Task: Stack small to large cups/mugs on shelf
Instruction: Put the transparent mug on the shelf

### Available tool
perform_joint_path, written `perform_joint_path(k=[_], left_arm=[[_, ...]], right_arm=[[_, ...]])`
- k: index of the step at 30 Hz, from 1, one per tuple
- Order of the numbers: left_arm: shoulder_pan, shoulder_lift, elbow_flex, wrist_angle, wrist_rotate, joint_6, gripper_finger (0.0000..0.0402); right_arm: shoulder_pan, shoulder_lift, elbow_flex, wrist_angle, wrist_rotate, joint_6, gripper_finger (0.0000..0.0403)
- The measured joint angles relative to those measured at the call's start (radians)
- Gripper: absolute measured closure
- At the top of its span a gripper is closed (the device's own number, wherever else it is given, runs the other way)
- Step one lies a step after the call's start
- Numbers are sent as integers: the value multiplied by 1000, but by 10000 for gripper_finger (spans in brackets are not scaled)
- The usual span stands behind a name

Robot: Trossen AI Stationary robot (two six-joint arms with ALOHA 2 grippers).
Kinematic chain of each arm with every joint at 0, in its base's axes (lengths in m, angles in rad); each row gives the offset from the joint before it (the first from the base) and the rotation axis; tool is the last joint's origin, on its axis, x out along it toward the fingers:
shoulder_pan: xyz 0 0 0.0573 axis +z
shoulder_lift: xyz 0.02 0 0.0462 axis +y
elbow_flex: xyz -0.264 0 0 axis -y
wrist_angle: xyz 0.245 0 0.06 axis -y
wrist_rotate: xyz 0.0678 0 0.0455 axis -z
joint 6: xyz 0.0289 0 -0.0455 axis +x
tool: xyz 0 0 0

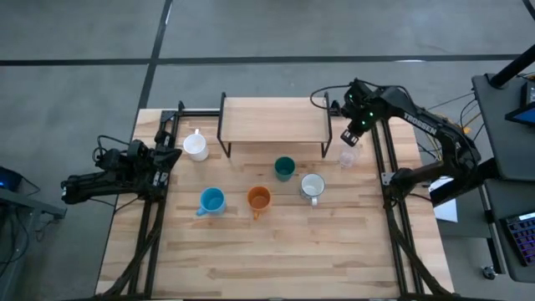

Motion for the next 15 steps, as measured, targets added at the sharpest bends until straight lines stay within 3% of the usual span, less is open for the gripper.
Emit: perform_joint_path(k=[5, 15], left_arm=[[0, 0, 0, 0, -1, -2, 402], [0, 0, 0, 0, -3, -2, 402]], right_arm=[[0, 72, 33, -81, 24, 32, 394], [39, 138, 26, -77, 77, 3, 378]])
